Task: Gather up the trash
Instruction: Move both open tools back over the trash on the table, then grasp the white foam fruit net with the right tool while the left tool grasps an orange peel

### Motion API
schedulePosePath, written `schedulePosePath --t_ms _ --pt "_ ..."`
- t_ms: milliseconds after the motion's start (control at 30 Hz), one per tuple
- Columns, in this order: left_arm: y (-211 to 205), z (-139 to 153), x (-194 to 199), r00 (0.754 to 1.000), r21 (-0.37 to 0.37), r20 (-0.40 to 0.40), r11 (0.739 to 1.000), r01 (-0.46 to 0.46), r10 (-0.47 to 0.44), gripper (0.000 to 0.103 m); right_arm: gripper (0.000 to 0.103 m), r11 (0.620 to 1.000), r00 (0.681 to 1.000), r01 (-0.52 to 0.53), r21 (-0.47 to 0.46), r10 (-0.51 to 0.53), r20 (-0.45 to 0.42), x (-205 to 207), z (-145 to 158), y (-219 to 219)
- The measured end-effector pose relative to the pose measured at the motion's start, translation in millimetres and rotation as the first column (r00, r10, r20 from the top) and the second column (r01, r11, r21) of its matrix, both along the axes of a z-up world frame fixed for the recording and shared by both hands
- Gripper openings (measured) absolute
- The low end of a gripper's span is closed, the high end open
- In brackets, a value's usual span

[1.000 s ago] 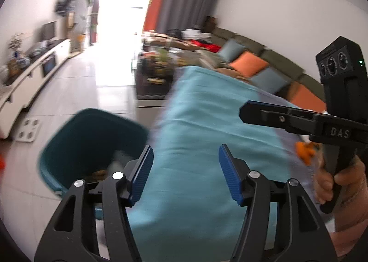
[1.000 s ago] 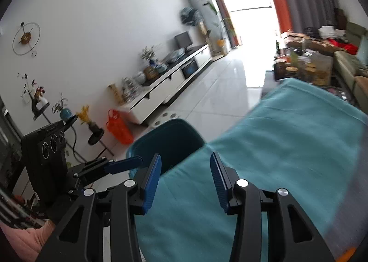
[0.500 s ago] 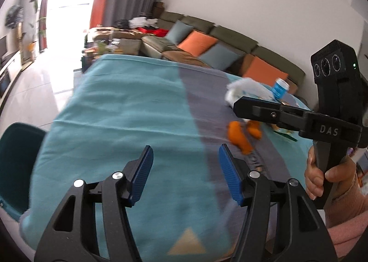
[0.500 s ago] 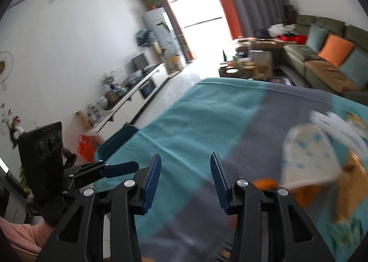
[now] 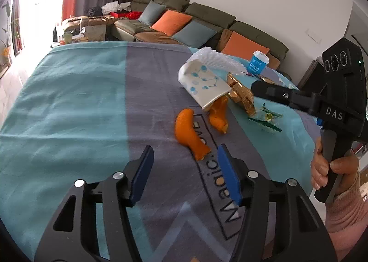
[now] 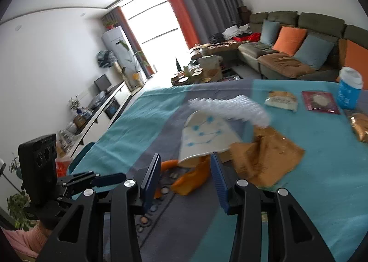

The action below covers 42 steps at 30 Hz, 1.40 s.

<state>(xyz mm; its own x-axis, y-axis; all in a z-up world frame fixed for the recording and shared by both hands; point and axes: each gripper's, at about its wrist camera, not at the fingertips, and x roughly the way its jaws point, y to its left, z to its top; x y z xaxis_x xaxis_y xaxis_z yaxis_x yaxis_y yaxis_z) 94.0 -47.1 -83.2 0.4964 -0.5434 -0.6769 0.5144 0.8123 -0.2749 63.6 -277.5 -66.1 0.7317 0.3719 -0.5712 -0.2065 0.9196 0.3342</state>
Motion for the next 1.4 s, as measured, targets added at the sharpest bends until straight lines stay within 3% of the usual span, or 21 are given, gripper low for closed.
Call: schedulePosePath --t_ms 233,367,633,1000,1067,1167,1233,1400 --pt "-11 -2 14 1.000 0.025 -0.027 1.000 0.004 -0.004 0.050 0.054 0.995 0.995 0.096 -0.015 -0.095 0.030 12 6 -31" --pt "-19 -2 17 0.999 0.045 -0.035 0.999 0.010 -0.009 0.047 0.054 0.992 0.992 0.127 0.005 -0.127 0.010 29 2 -49" --pt "-28 -10 26 0.998 0.073 -0.068 0.997 0.020 -0.015 0.031 0.058 0.987 0.992 0.115 0.110 -0.109 -0.060 67 -10 -72" --pt "-25 -10 30 0.997 0.072 -0.080 0.997 0.015 -0.009 0.024 0.058 0.964 0.987 0.105 0.244 -0.071 -0.145 96 -24 -81" --pt "-25 -10 30 0.997 0.070 -0.079 0.997 0.017 -0.011 0.021 0.054 0.962 0.987 0.097 0.255 -0.059 -0.151 97 -26 -80" --pt "-23 -9 28 0.997 0.069 -0.076 0.998 0.015 -0.009 0.017 0.037 0.962 0.987 0.082 0.262 -0.042 -0.154 97 -28 -78" --pt "-21 -9 27 0.997 0.064 -0.078 0.998 0.012 -0.007 0.016 0.020 0.963 0.988 0.074 0.258 -0.035 -0.151 96 -28 -75" --pt "-14 -7 27 0.997 0.056 -0.075 0.998 0.001 0.003 0.014 0.010 0.969 0.993 0.051 0.243 -0.022 -0.120 88 -24 -70"
